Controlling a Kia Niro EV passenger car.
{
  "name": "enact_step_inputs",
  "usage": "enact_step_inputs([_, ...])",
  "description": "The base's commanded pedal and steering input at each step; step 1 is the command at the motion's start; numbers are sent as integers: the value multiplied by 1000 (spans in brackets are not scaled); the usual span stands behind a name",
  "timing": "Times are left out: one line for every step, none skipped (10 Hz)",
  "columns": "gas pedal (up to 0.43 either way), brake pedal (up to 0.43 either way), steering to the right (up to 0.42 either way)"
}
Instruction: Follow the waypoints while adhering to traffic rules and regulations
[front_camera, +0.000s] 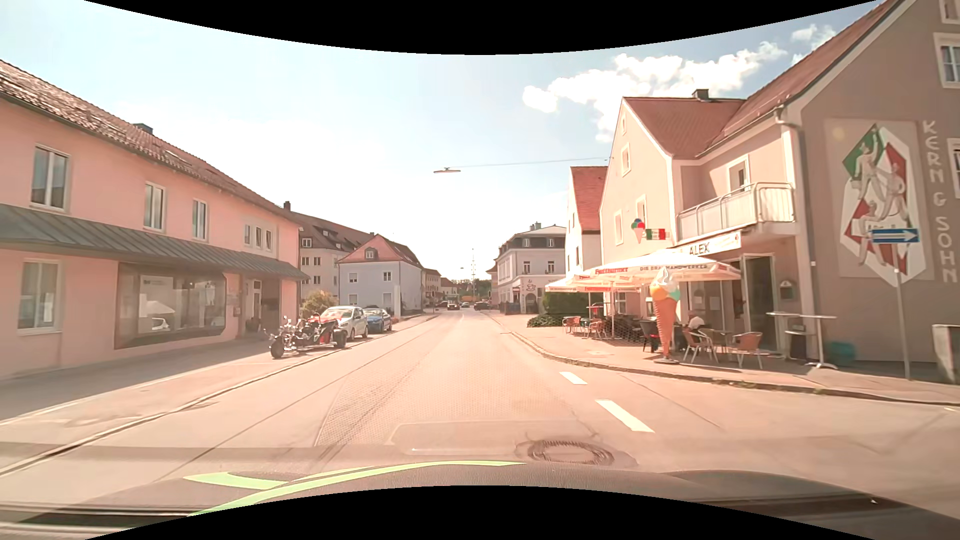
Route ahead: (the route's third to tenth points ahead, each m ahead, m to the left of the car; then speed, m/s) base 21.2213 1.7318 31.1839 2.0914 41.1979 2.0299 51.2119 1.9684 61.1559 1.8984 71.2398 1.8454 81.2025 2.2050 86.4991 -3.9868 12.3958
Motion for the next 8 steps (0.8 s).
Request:
enact_step_inputs([0,104,-2])
enact_step_inputs([0,104,-2])
enact_step_inputs([0,110,-1])
enact_step_inputs([0,116,2])
enact_step_inputs([0,122,3])
enact_step_inputs([0,122,3])
enact_step_inputs([0,134,3])
enact_step_inputs([0,134,3])
